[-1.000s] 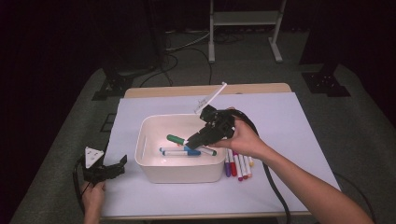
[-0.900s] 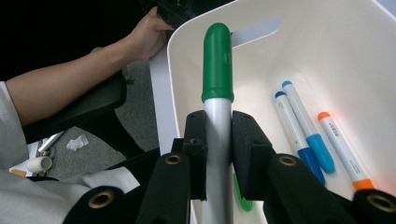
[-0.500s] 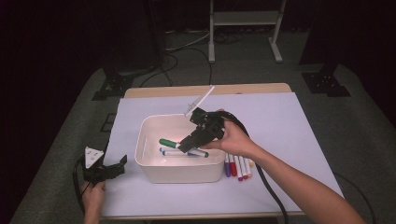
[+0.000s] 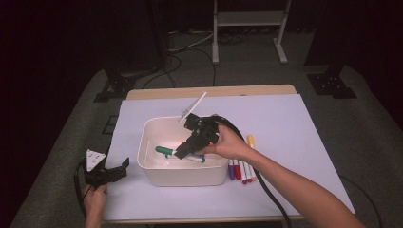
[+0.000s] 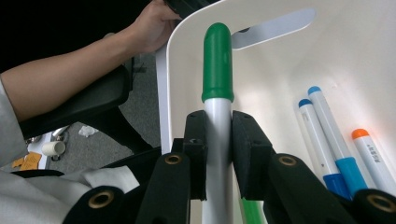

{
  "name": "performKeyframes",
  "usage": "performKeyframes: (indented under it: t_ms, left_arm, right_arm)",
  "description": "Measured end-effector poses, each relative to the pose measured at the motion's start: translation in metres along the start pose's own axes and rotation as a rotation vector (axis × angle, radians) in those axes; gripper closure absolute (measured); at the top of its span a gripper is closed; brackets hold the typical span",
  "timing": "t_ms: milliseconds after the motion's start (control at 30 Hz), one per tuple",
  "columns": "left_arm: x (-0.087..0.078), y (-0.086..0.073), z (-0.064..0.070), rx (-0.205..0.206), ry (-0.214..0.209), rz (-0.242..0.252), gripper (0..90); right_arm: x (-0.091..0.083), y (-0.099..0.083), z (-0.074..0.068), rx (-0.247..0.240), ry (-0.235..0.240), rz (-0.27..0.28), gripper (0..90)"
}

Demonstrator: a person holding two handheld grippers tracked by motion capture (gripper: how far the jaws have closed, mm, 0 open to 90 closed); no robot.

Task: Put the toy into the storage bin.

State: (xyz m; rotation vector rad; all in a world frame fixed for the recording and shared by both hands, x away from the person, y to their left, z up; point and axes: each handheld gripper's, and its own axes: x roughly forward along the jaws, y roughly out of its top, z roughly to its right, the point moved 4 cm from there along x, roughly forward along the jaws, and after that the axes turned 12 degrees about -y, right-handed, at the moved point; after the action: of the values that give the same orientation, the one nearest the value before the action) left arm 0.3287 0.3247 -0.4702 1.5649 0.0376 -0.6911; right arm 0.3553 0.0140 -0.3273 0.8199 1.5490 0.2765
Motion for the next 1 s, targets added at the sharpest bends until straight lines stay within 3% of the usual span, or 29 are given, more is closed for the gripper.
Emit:
performKeyframes:
  t_ms: [1000]
  left_arm:
    - [0.000,0.000,-0.001,-0.004,-0.002,0.006,0.0]
  right_arm:
    - [0.053,-0.003,0.007,-0.031,0.020,-0.128,75.7]
